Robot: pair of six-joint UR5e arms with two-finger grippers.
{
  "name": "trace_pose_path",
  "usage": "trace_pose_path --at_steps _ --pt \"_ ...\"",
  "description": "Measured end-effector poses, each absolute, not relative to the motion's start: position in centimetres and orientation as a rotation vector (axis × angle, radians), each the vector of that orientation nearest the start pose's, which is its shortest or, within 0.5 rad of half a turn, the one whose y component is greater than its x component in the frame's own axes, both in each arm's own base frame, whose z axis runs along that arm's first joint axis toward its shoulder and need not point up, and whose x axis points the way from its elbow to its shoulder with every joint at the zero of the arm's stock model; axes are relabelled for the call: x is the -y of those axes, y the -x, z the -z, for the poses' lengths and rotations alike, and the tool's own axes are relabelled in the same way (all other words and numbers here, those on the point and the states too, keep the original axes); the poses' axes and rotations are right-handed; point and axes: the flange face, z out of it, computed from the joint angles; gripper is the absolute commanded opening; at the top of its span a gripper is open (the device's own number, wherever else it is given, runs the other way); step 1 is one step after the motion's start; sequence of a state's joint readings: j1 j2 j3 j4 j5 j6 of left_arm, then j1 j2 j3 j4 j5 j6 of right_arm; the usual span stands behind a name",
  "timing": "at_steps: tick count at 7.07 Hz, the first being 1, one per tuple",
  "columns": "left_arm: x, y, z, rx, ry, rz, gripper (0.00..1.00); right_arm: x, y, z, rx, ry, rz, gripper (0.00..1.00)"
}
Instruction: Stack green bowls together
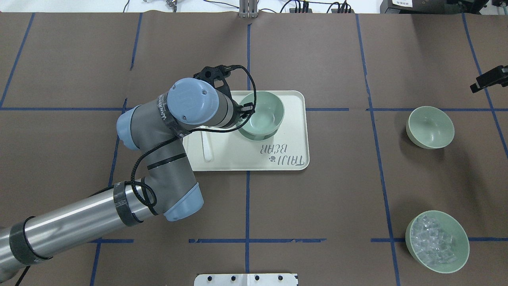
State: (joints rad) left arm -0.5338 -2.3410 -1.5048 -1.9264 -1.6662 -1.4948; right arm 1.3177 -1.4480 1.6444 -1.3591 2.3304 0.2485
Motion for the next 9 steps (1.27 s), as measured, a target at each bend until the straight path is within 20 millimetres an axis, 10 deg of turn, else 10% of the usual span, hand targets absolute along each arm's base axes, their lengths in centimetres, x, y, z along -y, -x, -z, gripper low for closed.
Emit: trace_pose_path --at_steps 9 --pt "48.6 -57.5 -19.3 -0.983 -0.279 0.358 0.00 55.5 7.7 -53.5 0.823 -0.190 0.160 1.00"
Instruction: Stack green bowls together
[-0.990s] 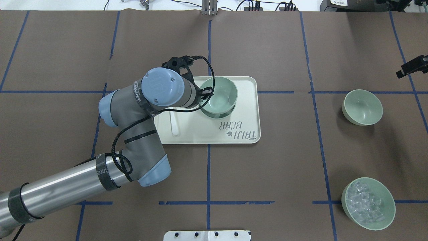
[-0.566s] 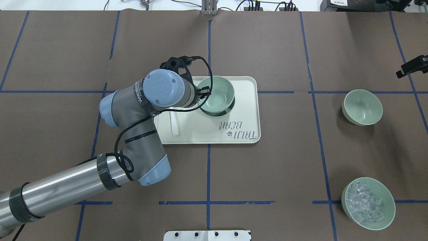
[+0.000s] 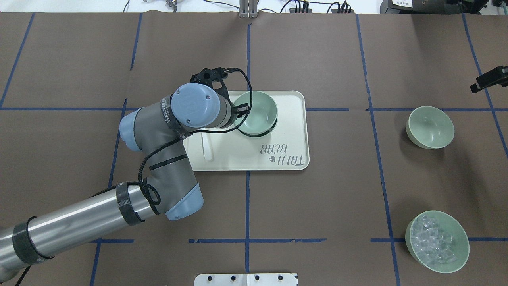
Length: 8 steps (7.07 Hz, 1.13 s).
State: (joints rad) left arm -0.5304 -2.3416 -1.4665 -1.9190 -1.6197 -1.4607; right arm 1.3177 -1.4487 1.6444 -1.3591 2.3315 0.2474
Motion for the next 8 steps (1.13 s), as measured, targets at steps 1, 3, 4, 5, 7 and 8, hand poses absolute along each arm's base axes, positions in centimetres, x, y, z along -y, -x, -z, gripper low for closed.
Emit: trace_pose_path --at_steps 1,3,4,5,7,8 --pt "48.4 -57.6 -19.2 -0.981 -0.284 0.344 0.00 55.5 7.7 -53.5 0.823 -0.189 0.160 1.00" --pt "48.2 -57.8 -19.4 -0.977 -0.285 0.333 0.23 55.5 7.7 -53.6 0.822 -0.189 0.160 1.00" --pt "48.2 -57.8 -19.5 -0.976 -0.285 0.331 0.43 55.5 7.7 -53.6 0.822 -0.189 0.160 1.00" --pt "48.2 -57.8 -19.6 -0.973 -0.287 0.326 0.74 55.5 7.7 -53.6 0.822 -0.188 0.160 1.00" --pt "48.7 -56.6 -20.2 -0.963 -0.311 0.299 1.00 55.4 7.7 -53.5 0.823 -0.189 0.160 1.00" --pt "50.2 -53.6 -20.6 -0.965 -0.331 0.252 1.00 55.4 7.9 -53.2 0.827 -0.188 0.155 1.00"
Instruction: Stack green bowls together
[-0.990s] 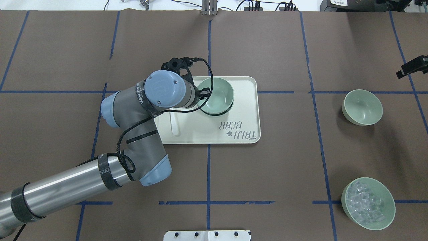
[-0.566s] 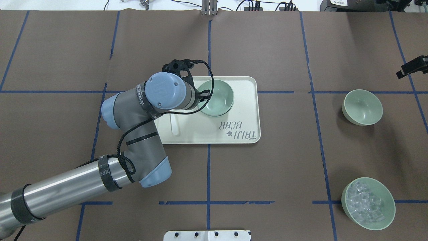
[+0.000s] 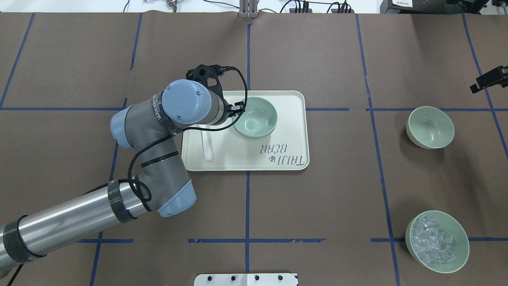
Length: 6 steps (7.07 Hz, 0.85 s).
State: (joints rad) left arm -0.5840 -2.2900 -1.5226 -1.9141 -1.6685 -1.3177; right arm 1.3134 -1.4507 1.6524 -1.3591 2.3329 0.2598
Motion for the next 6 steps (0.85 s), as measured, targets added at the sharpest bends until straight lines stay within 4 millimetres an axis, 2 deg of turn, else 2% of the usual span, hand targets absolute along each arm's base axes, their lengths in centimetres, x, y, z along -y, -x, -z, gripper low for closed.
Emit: trace_pose_path --at_steps 1,2,3,4,5,6 --pt "52.4 -48.0 -22.4 -0.971 -0.333 0.165 1.00 55.2 8.7 -52.4 0.835 -0.176 0.131 1.00" --pt "55.0 -40.8 -25.4 -0.962 -0.349 0.060 1.00 54.8 10.3 -51.4 0.846 -0.156 0.104 1.00" --pt "57.3 -32.9 -29.9 -0.918 -0.388 -0.052 1.00 54.3 11.8 -50.7 0.848 -0.142 0.092 1.00" --pt "59.0 -24.4 -35.8 -0.847 -0.427 -0.145 1.00 53.9 12.6 -50.8 0.826 -0.139 0.086 1.00" --pt "59.5 -15.8 -41.7 -0.780 -0.457 -0.231 1.00 53.8 13.3 -51.3 0.791 -0.143 0.088 1.00" --pt "58.4 -7.1 -48.2 -0.721 -0.472 -0.313 1.00 53.6 14.1 -51.8 0.765 -0.143 0.096 1.00"
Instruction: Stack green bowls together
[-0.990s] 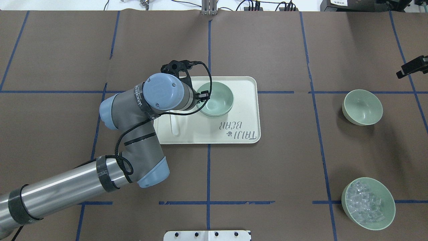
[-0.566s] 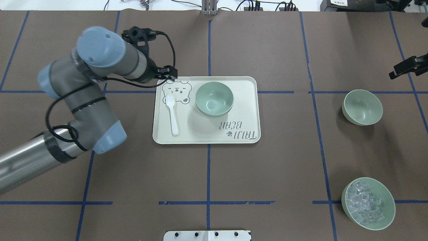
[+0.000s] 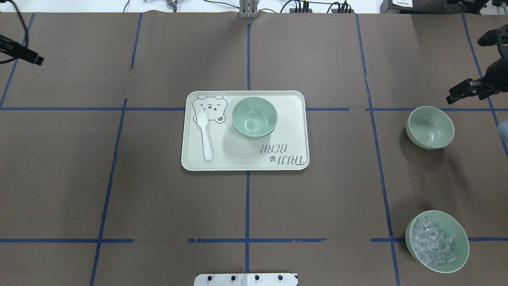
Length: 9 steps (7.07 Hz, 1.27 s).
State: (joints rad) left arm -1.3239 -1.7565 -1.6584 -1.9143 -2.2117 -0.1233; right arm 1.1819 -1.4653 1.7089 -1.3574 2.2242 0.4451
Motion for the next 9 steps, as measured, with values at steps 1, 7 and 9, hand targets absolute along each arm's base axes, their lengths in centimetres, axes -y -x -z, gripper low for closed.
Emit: trace_pose_path --at_steps 1,7,9 --pt "56.0 0.1 -54.0 -0.674 -0.473 -0.351 1.00 53.6 14.7 -52.2 0.754 -0.140 0.104 0.98" --pt "50.5 7.7 -61.9 -0.675 -0.278 -0.264 1.00 53.6 18.0 -60.2 0.793 -0.188 0.148 0.21" --pt "50.5 7.7 -61.7 -0.675 -0.281 -0.266 1.00 52.6 19.1 -59.9 0.821 -0.202 0.182 0.00"
